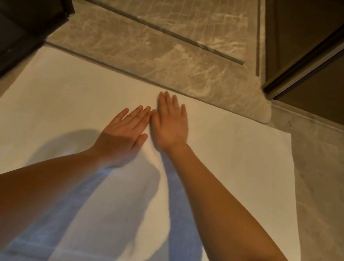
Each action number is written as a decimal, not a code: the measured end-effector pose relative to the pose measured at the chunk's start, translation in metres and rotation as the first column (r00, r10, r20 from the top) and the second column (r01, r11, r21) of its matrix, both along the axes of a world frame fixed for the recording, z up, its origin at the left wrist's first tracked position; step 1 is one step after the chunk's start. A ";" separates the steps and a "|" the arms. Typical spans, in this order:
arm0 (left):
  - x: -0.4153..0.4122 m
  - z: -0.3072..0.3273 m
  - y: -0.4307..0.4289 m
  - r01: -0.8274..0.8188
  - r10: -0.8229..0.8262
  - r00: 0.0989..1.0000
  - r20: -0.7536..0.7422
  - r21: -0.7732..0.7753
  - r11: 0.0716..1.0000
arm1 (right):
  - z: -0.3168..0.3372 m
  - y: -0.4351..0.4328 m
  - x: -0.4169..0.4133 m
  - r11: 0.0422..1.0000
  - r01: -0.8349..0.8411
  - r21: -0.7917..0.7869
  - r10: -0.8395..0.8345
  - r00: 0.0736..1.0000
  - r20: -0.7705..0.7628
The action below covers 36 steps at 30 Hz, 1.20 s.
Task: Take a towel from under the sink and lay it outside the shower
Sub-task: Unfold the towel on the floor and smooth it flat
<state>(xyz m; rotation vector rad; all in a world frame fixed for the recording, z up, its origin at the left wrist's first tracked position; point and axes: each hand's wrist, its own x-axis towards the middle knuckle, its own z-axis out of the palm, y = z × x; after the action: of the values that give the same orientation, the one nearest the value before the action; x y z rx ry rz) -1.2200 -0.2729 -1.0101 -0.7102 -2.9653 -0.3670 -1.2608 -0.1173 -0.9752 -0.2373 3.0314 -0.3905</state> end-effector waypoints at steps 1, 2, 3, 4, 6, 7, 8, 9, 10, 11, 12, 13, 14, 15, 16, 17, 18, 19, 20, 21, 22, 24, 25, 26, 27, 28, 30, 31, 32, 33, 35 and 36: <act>0.000 0.000 0.000 -0.002 0.002 1.000 -0.007 0.000 1.000 | -0.002 -0.004 -0.002 1.000 -0.020 -0.007 0.020 0.999 0.027; 0.000 -0.001 0.000 -0.003 0.003 1.000 -0.014 0.003 1.000 | -0.005 0.003 0.000 1.000 -0.026 -0.004 0.026 0.999 0.046; 0.000 -0.001 -0.001 0.000 0.000 1.000 -0.017 0.006 1.000 | -0.008 0.017 0.003 1.000 -0.019 0.001 0.019 0.999 0.051; 0.000 -0.001 -0.001 0.003 -0.003 1.000 -0.018 0.011 1.000 | -0.011 0.038 0.007 1.000 0.003 0.006 -0.003 0.999 0.042; 0.001 0.001 0.000 0.004 -0.003 1.000 -0.020 0.021 1.000 | -0.014 0.088 0.016 0.996 0.085 0.016 -0.085 0.996 0.013; 0.001 0.002 0.000 0.007 -0.007 1.000 -0.019 0.023 1.000 | -0.015 0.114 0.022 0.991 0.131 0.025 -0.131 0.991 0.014; 0.001 0.003 0.001 0.013 -0.012 1.000 -0.018 0.024 1.000 | -0.015 0.139 0.027 0.984 0.176 0.036 -0.177 0.984 0.018; 0.002 0.004 0.001 0.017 -0.016 1.000 -0.019 0.024 1.000 | -0.015 0.163 0.034 0.975 0.219 0.048 -0.220 0.975 0.014; 0.002 0.004 0.001 0.019 -0.019 1.000 -0.019 0.023 1.000 | -0.015 0.182 0.040 0.964 0.259 0.061 -0.260 0.966 0.006; 0.001 0.004 0.000 0.021 -0.020 1.000 -0.016 0.019 1.000 | -0.014 0.197 0.045 0.954 0.291 0.073 -0.292 0.956 0.003; 0.001 0.003 0.000 0.019 -0.019 1.000 -0.004 0.010 1.000 | -0.014 0.208 0.049 0.947 0.311 0.085 -0.313 0.950 0.006; 0.001 0.003 -0.001 0.012 -0.012 1.000 0.012 -0.003 1.000 | -0.013 0.214 0.051 0.943 0.318 0.098 -0.321 0.947 0.010; 0.001 0.002 -0.001 -0.001 0.001 1.000 0.025 -0.016 1.000 | -0.012 0.216 0.051 0.941 0.319 0.112 -0.323 0.946 0.017; 0.001 0.002 -0.001 -0.013 0.014 0.999 0.037 -0.029 0.999 | -0.009 0.215 0.049 0.938 0.325 0.122 -0.330 0.943 0.030; 0.001 0.001 0.000 -0.021 0.023 0.998 0.051 -0.043 0.999 | -0.005 0.210 0.048 0.931 0.343 0.129 -0.351 0.935 0.045; -0.001 0.002 0.001 -0.025 0.028 0.997 0.065 -0.058 0.998 | 0.000 0.199 0.049 0.920 0.371 0.127 -0.379 0.924 0.048; -0.003 0.002 0.001 -0.027 0.032 0.997 0.073 -0.073 0.997 | 0.004 0.182 0.052 0.914 0.390 0.112 -0.395 0.918 0.030; -0.004 0.001 0.001 -0.029 0.035 0.997 0.074 -0.086 0.996 | 0.005 0.158 0.060 0.923 0.376 0.082 -0.377 0.926 -0.001; -0.004 0.001 0.001 -0.028 0.035 0.997 0.070 -0.095 0.995 | 0.003 0.126 0.072 0.946 0.321 0.040 -0.320 0.947 -0.027; -0.002 0.001 0.001 -0.025 0.031 0.998 0.062 -0.097 0.995 | 0.000 0.091 0.086 0.973 0.231 -0.007 -0.231 0.972 -0.037; -0.001 0.003 0.001 -0.018 0.023 0.998 0.058 -0.094 0.995 | -0.003 0.058 0.101 0.989 0.143 -0.043 -0.144 0.989 -0.027; 0.002 0.006 0.002 -0.008 0.013 0.998 0.056 -0.081 0.997 | -0.011 0.014 0.123 0.996 0.060 -0.067 -0.061 0.998 -0.017; 0.001 0.008 0.002 -0.011 0.015 0.998 0.056 -0.071 0.997 | -0.014 0.007 0.129 0.997 0.057 -0.055 -0.058 0.998 -0.015; 0.001 0.010 0.003 -0.019 0.023 0.998 0.060 -0.065 0.998 | -0.016 0.005 0.131 0.997 0.066 -0.036 -0.066 0.998 -0.011; 0.003 0.013 0.005 -0.030 0.034 0.997 0.065 -0.063 0.998 | -0.017 0.007 0.131 0.997 0.077 -0.023 -0.077 0.997 -0.011; 0.011 0.017 0.009 -0.036 0.039 0.997 0.059 -0.056 0.998 | -0.017 0.010 0.131 0.996 0.082 -0.019 -0.082 0.997 -0.010; 0.040 0.017 0.017 0.021 -0.020 0.999 0.034 -0.015 1.000 | -0.018 0.009 0.129 0.996 0.084 -0.019 -0.084 0.996 -0.010; 0.058 0.014 0.019 0.075 -0.074 0.997 0.038 -0.008 0.997 | -0.017 0.008 0.129 0.996 0.082 -0.026 -0.082 0.997 -0.006; 0.072 0.011 0.018 0.118 -0.116 0.992 0.056 -0.030 0.993 | -0.016 0.006 0.128 0.996 0.077 -0.035 -0.077 0.997 0.001; 0.080 0.008 0.014 0.136 -0.131 0.988 0.077 -0.062 0.989 | -0.016 0.006 0.128 0.997 0.069 -0.044 -0.069 0.998 0.007; 0.082 0.005 0.009 0.124 -0.116 0.989 0.091 -0.088 0.988 | -0.016 0.017 0.133 0.997 0.066 -0.038 -0.066 0.998 0.015; 0.081 0.004 0.008 0.115 -0.107 0.990 0.089 -0.088 0.989 | -0.016 0.028 0.136 0.996 0.083 -0.029 -0.083 0.996 0.026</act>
<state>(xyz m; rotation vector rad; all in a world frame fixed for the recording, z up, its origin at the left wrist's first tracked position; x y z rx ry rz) -1.1389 -0.2652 -1.0058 -0.8948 -3.0474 -0.2735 -1.1247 -0.0894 -0.9914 -0.1076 3.0198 -0.4412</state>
